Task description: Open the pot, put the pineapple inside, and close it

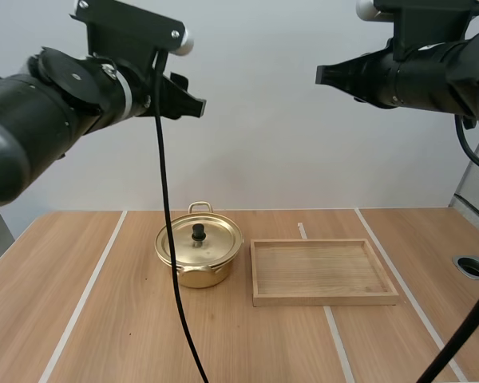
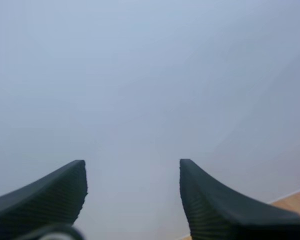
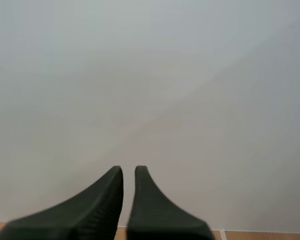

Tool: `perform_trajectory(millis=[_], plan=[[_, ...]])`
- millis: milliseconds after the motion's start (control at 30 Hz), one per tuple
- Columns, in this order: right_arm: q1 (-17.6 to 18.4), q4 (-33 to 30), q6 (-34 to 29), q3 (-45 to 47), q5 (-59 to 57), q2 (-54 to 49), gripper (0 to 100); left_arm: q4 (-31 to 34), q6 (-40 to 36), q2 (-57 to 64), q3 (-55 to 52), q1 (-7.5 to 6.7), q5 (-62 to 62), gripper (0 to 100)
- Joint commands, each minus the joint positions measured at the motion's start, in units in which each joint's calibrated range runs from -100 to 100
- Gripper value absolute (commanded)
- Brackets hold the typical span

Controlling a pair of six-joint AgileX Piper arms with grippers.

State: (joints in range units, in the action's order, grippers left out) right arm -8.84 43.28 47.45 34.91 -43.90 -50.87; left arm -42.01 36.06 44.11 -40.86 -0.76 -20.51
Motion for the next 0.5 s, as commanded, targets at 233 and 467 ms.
perform_trajectory(millis=[233,467], plan=[[-0.2,1.0,-0.1,0.1,-2.0,-3.8,0,-1.9,-3.5,9.6,0.6,0.01,1.6,33],[-0.2,2.0,2.3,0.2,2.1,-9.5,0,-1.5,-8.4,16.1,-2.2,0.01,0.8,3]])
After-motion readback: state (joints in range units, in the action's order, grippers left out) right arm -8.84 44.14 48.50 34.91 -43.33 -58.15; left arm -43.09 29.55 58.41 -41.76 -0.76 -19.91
